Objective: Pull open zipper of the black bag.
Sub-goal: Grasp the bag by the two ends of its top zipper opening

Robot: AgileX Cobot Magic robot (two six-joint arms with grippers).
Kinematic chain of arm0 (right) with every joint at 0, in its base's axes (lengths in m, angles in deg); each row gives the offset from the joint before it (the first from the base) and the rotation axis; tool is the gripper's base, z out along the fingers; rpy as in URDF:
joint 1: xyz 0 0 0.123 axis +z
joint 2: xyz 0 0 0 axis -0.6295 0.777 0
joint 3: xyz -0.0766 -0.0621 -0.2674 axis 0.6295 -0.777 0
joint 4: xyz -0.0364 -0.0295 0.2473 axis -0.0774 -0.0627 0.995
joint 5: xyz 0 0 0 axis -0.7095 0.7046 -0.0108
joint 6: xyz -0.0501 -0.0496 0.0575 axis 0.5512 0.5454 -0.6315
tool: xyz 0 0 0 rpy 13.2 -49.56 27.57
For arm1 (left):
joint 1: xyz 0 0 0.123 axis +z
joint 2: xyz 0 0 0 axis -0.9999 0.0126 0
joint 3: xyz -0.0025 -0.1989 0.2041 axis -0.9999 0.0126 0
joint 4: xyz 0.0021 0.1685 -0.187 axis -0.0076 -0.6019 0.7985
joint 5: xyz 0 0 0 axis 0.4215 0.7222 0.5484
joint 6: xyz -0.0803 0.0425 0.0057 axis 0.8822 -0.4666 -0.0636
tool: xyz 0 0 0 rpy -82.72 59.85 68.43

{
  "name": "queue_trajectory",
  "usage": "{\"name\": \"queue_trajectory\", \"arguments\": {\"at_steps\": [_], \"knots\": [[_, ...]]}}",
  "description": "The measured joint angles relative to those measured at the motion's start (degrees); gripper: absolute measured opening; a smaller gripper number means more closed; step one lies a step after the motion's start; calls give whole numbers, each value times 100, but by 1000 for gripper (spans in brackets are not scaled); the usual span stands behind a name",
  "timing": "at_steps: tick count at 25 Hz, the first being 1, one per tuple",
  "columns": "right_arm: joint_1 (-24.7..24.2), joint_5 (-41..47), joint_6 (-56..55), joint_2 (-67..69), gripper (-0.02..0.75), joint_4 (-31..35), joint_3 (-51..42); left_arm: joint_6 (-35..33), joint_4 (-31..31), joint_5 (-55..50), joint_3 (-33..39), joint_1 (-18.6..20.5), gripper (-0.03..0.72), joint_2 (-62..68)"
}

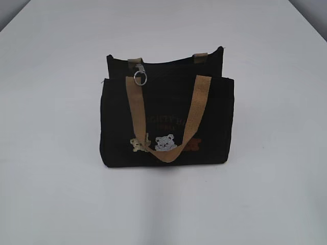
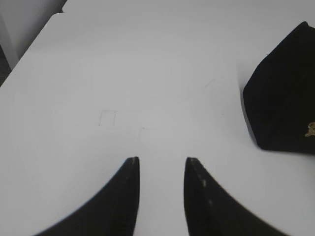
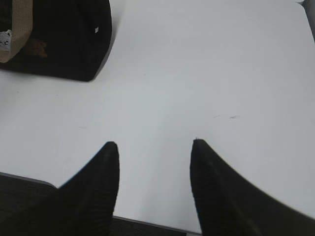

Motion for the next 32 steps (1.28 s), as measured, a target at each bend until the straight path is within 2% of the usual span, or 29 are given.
{"name": "queue_trajectory", "arguments": {"at_steps": [19,22,23,24,27,29,30,32], "knots": [[0,0,0,0,373,0,0,0,0,0,0,0,236,0],[0,0,0,0,373,-6,0,-249,447,134,-43,0,236,62],[0,0,0,0,373,0,0,-581,688,471,-77,0,236,205],[0,0,0,0,373,0,0,-1184,1109,937,-94,0,236,446],[0,0,0,0,373,0,0,-3447,3111,2817,-94,0,241,1704],[0,0,0,0,373,0,0,-5397,5023,3374,-94,0,251,2816],[0,0,0,0,373,0,0,-6503,6062,3455,-94,0,260,3457],[0,0,0,0,373,0,0,-8611,7757,3287,-106,2,286,4828]]}}
